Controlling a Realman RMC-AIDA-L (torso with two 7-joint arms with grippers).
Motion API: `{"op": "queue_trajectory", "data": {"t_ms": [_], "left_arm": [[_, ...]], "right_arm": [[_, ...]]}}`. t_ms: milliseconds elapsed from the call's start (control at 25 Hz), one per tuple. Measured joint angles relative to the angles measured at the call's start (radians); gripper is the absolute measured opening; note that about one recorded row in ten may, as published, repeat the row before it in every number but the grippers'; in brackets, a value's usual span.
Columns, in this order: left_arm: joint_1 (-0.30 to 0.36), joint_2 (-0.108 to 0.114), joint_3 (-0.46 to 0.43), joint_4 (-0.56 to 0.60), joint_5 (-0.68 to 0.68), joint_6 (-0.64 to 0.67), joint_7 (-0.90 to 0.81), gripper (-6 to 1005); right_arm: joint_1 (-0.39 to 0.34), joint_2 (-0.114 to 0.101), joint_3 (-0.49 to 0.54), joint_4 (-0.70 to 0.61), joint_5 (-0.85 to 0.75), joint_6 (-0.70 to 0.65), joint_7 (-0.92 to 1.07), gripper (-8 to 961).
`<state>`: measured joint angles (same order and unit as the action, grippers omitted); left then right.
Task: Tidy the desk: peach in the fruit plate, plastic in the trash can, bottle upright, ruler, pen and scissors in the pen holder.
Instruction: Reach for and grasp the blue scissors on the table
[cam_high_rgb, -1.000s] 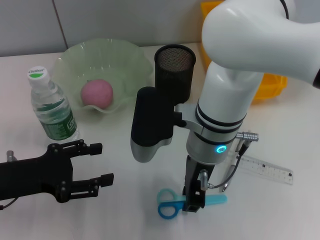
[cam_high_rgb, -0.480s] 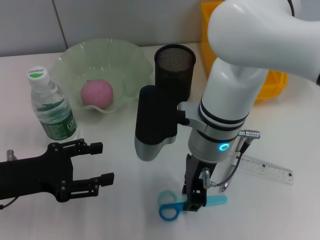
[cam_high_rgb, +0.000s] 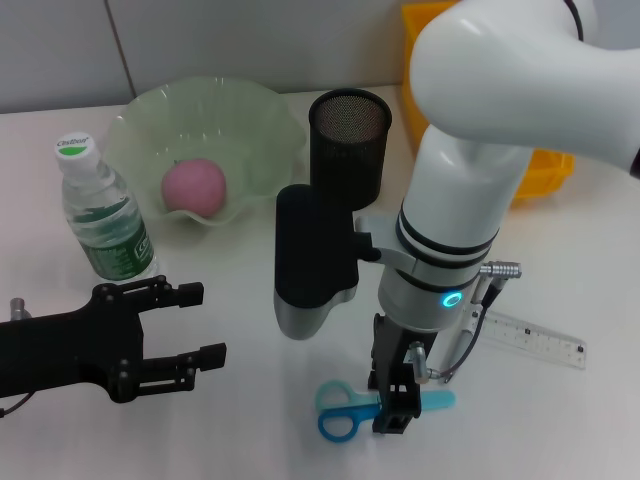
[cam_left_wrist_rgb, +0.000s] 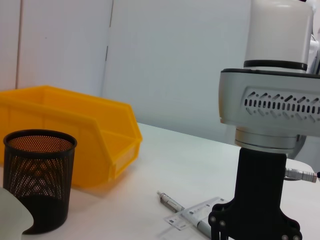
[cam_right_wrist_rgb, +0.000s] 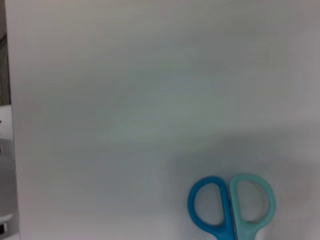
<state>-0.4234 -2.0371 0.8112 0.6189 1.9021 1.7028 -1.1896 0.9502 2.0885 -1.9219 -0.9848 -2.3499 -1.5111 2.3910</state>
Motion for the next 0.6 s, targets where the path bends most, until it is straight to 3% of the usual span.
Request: {"op": "queue_trajectory", "data": {"t_ms": [600], "left_arm": [[-0.002,0.000,0.000,-0.006,0.000,-0.001,0.006,782]], "right_arm": [[0.002,0.002,-0.052,0.000,-0.003,0.045,-0.033,467]]}}
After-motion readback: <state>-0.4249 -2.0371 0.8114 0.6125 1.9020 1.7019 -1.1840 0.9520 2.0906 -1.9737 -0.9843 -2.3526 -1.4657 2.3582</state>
